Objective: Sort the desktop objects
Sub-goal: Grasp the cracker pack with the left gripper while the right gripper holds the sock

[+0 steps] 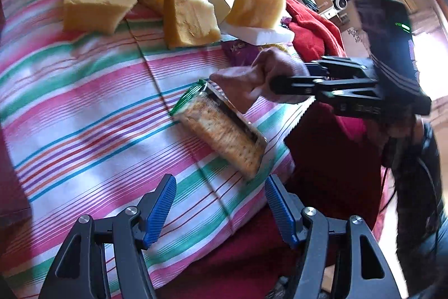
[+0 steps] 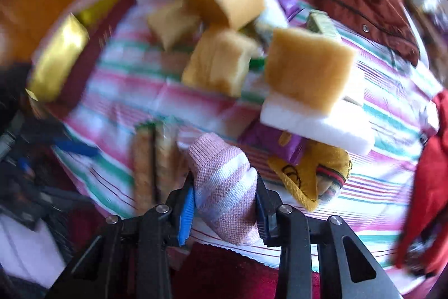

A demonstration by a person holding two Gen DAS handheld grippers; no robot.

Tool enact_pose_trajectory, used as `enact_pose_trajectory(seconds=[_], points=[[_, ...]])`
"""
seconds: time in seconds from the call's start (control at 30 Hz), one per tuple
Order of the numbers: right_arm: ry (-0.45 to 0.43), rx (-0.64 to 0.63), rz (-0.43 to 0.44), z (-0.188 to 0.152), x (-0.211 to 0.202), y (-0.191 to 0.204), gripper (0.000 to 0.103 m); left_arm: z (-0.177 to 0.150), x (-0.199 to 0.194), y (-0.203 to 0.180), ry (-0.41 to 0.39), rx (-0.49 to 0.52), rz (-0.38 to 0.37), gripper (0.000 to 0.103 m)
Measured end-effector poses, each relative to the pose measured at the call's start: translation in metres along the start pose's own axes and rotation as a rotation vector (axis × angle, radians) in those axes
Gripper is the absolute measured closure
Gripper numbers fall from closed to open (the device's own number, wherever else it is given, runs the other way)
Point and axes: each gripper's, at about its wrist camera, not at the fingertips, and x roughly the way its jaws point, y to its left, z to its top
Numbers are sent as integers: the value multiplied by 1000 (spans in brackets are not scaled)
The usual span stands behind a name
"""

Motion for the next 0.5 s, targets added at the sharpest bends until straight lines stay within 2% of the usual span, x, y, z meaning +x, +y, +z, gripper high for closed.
enact_pose_trajectory(seconds=[0.1, 0.23, 0.37, 0.5], points=[[-73, 59, 46, -7, -8, -6, 66, 12, 13, -1, 11, -59, -6, 36], [-139, 127, 72, -8, -16, -11, 66, 27, 29, -9, 6, -104, 30, 36], [-232, 179, 112, -24, -26, -12, 66, 40, 43, -23, 6, -116, 132, 36], [-326, 240, 148, -30, -38, -21, 65, 50, 54, -41, -18, -59, 271, 36]])
